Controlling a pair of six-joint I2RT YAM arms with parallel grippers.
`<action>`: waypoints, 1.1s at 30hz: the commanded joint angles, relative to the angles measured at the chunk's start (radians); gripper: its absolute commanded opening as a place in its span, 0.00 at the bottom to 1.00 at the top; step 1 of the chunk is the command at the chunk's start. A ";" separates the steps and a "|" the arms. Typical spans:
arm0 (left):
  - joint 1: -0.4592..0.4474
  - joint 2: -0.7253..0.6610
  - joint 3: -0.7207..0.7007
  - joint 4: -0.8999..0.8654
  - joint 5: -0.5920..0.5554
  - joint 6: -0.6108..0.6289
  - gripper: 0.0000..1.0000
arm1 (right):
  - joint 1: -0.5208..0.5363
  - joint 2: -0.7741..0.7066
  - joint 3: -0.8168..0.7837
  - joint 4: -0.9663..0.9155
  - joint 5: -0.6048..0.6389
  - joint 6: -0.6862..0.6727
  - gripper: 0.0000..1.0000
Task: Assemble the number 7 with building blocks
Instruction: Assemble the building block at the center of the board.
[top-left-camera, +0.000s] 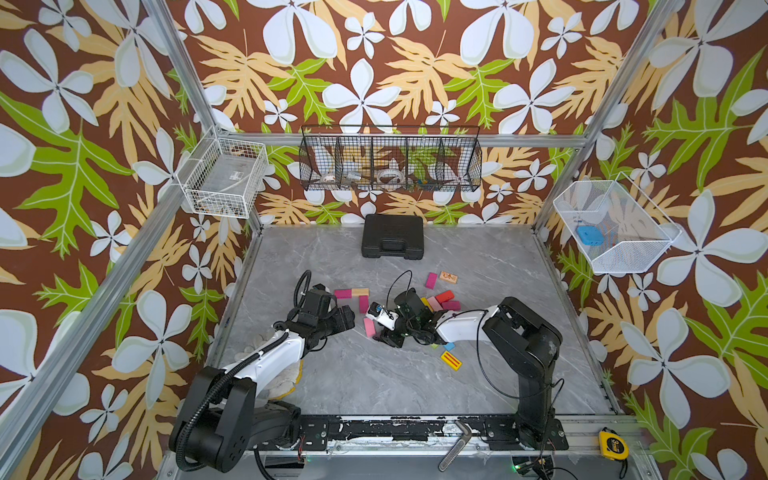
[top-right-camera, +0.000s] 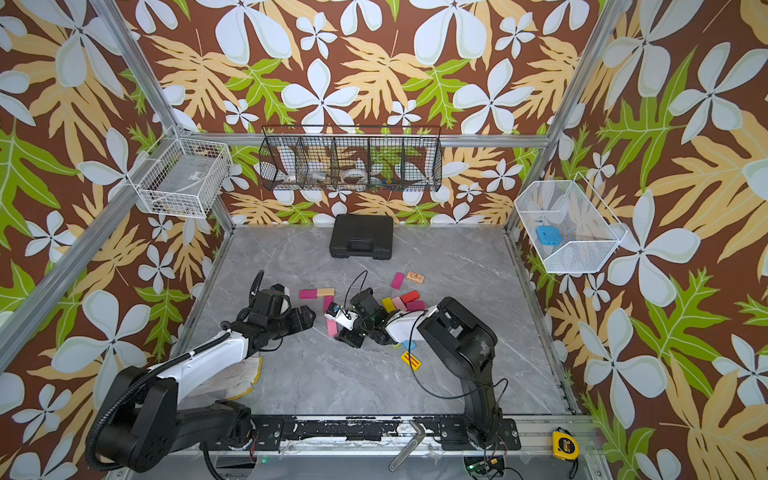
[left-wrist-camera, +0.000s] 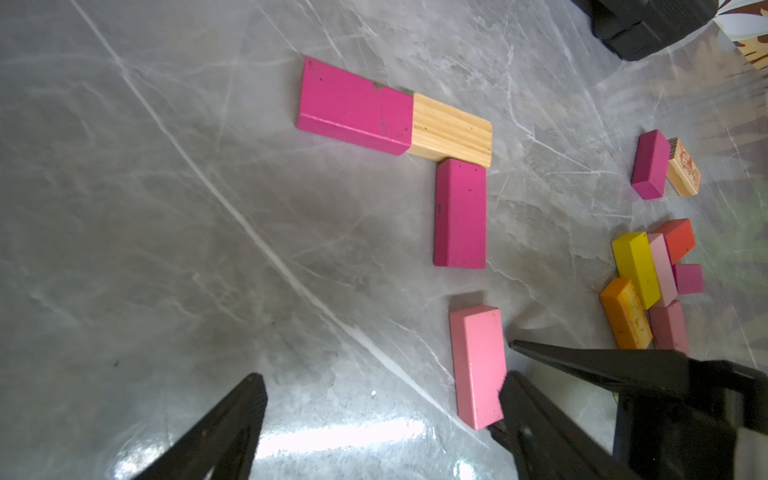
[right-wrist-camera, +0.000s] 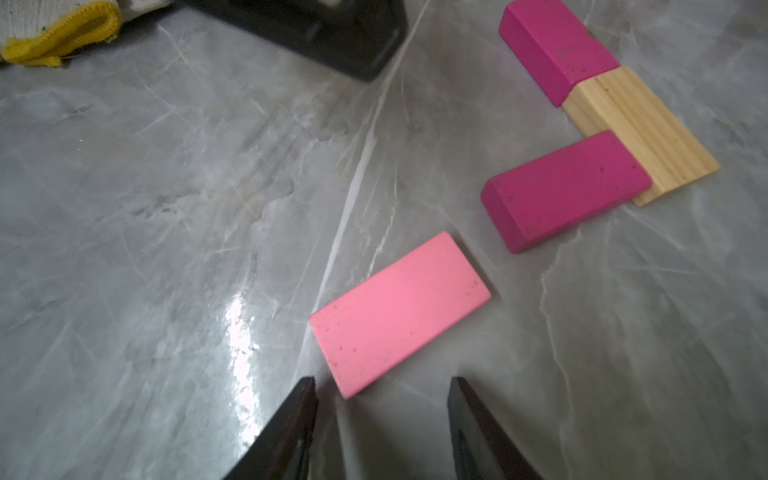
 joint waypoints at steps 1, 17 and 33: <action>0.001 -0.011 0.005 0.002 -0.008 0.010 0.90 | -0.002 0.025 0.020 -0.104 -0.013 -0.051 0.50; 0.001 -0.024 0.008 -0.011 -0.029 0.011 0.90 | -0.018 0.087 0.100 -0.159 -0.028 -0.110 0.47; 0.001 -0.028 0.005 -0.007 -0.028 0.013 0.91 | -0.017 0.037 -0.004 -0.091 0.009 -0.040 0.49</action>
